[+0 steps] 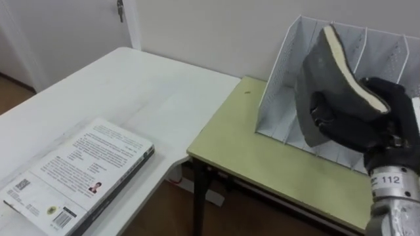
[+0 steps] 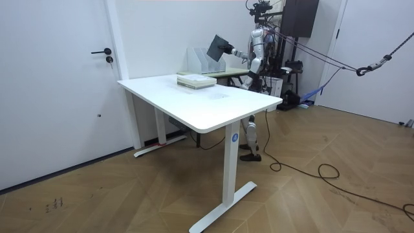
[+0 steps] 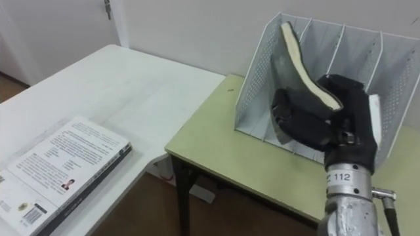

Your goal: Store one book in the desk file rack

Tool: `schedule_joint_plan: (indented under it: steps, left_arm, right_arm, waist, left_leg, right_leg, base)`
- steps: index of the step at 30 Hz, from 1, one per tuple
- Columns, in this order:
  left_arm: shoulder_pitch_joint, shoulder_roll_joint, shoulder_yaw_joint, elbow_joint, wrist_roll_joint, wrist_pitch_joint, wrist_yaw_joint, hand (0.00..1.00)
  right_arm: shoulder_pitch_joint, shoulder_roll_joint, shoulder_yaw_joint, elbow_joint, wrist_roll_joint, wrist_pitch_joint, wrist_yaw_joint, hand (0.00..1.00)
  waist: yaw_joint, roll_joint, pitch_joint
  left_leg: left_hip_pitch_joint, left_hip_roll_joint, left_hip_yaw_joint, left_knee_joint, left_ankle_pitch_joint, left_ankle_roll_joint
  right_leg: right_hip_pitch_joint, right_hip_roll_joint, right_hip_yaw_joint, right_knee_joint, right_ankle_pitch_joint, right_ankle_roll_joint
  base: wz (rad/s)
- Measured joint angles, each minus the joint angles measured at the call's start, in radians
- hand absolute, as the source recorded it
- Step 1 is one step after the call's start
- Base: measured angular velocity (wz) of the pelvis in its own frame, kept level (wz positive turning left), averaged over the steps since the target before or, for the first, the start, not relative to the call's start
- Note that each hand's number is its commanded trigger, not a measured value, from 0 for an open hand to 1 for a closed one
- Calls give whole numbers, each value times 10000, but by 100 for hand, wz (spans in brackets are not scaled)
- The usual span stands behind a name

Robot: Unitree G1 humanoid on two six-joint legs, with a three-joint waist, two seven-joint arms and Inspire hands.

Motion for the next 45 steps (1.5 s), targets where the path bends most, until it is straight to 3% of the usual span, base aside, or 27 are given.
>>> schedule_joint_plan:
  steps: [4,16,25,45]
  left_arm:
    - [17,-18,212,883,27,5,62,0]
    - [-118,-70,501,1437,82,9,416,0]
    - [-49,-112,668,1448,91,18,426,0]
    - [-4,-159,665,1421,97,71,655,0]
  right_arm:
    - [-120,-12,-211,0,0,-18,-432,100]
    - [-229,-61,-404,-22,1,-18,-958,100]
    - [-729,-71,-1095,-177,3,-18,-1132,100]
    - [-900,-70,-1119,-7,816,-17,-1147,100]
  waist:
    - [-5,-79,20]
    - [-23,-259,-22]
    - [-134,-259,-22]
    - [-267,-195,10]
  left_leg:
    - [5,-7,3,-53,-1,-1]
    - [-28,-2,-34,-60,-13,-13]
    - [-30,5,-51,-72,-14,-15]
    - [-56,4,-141,-73,-14,-15]
  right_leg:
    - [-1,10,-22,-78,11,3]
    - [7,6,-151,-127,17,1]
    - [15,-18,-344,-136,21,-5]
    - [21,-57,-577,-147,23,-9]
  base:
    - [-4]
    - [0]
    - [0]
    - [0]
